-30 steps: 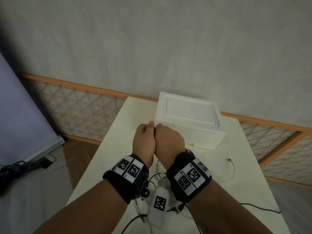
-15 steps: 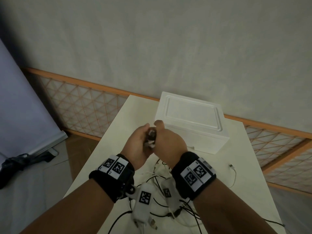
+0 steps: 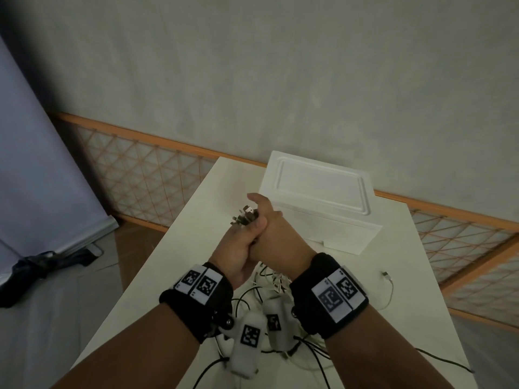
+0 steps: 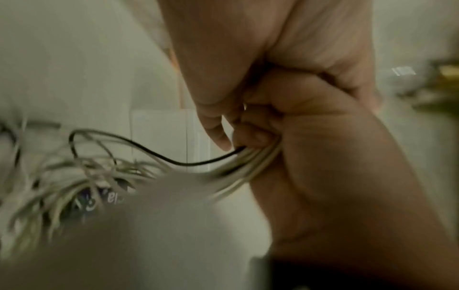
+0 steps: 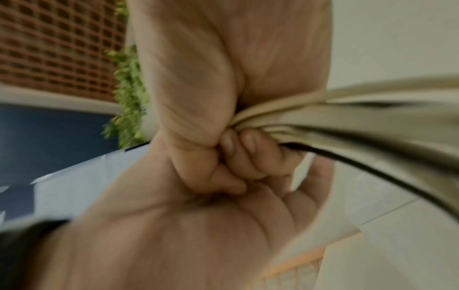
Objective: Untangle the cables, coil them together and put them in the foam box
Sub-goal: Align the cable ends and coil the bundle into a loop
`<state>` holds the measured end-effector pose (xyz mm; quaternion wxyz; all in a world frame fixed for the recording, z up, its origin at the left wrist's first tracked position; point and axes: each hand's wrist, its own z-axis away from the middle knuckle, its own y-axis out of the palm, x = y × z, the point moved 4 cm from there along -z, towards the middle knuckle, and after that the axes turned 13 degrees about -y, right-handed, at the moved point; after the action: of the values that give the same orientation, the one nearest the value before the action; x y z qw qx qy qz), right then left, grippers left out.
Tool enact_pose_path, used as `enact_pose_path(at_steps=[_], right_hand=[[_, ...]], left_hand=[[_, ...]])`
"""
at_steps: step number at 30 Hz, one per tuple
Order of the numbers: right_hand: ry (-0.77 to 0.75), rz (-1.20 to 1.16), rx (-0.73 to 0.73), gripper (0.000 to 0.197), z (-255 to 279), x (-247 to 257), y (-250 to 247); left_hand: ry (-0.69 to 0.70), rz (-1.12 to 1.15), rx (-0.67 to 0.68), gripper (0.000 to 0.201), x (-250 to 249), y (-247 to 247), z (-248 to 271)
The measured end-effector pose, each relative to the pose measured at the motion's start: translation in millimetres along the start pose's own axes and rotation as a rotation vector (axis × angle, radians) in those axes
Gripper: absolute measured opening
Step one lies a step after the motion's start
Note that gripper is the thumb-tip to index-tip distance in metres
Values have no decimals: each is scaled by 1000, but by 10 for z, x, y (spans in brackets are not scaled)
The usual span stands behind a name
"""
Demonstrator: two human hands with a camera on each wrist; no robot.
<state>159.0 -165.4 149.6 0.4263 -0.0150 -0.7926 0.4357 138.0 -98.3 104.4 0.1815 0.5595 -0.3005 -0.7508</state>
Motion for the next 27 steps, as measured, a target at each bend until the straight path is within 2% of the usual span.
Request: enact_pose_path(at_steps=[2,4,5,7,10,12,14,16,18,19,20,22,25,27], right_hand=[[-6,1,10,83,1,6,44],[-30,8,9,87,-10,23,52],[-40,27,5,91,-12,33,62],[-35,95,3,94,-7,32,109],[-23,298,25,85,-10,-9,183],[-1,346,-26,85,-8,-72,190],[67,246,-113,92,10,-138,174],[140,36,-175,102,68,-183,143],[179,-141,-164,104,135,-226,128],[195,-203,-141,97,170,-241,130],[195,-214,-112,82,198,-268,140],[159,-74,-66,45,214,-297,139],[108,85,-64,23,192,-289,51],[84,91,-60,8,180,-273,-9]], left_hand=[[-12,49,-16,71,2,-8,-6],[15,47,-61,34,-17,-38,1],[37,27,-96,25,-34,-52,12],[64,-47,-160,30,-62,-98,12],[89,-130,-233,46,-123,-116,19],[113,-157,-268,38,-131,-104,19],[143,-164,-303,22,-138,-84,8],[147,-119,-358,19,-173,-95,-21],[124,-14,-363,20,-205,-153,-72],[108,28,-350,22,-209,-188,-97],[95,60,-339,23,-203,-228,-115],[83,120,-268,26,-155,-262,-126],[142,120,-119,51,-57,-227,-98],[187,-40,-161,65,-2,-200,-71]])
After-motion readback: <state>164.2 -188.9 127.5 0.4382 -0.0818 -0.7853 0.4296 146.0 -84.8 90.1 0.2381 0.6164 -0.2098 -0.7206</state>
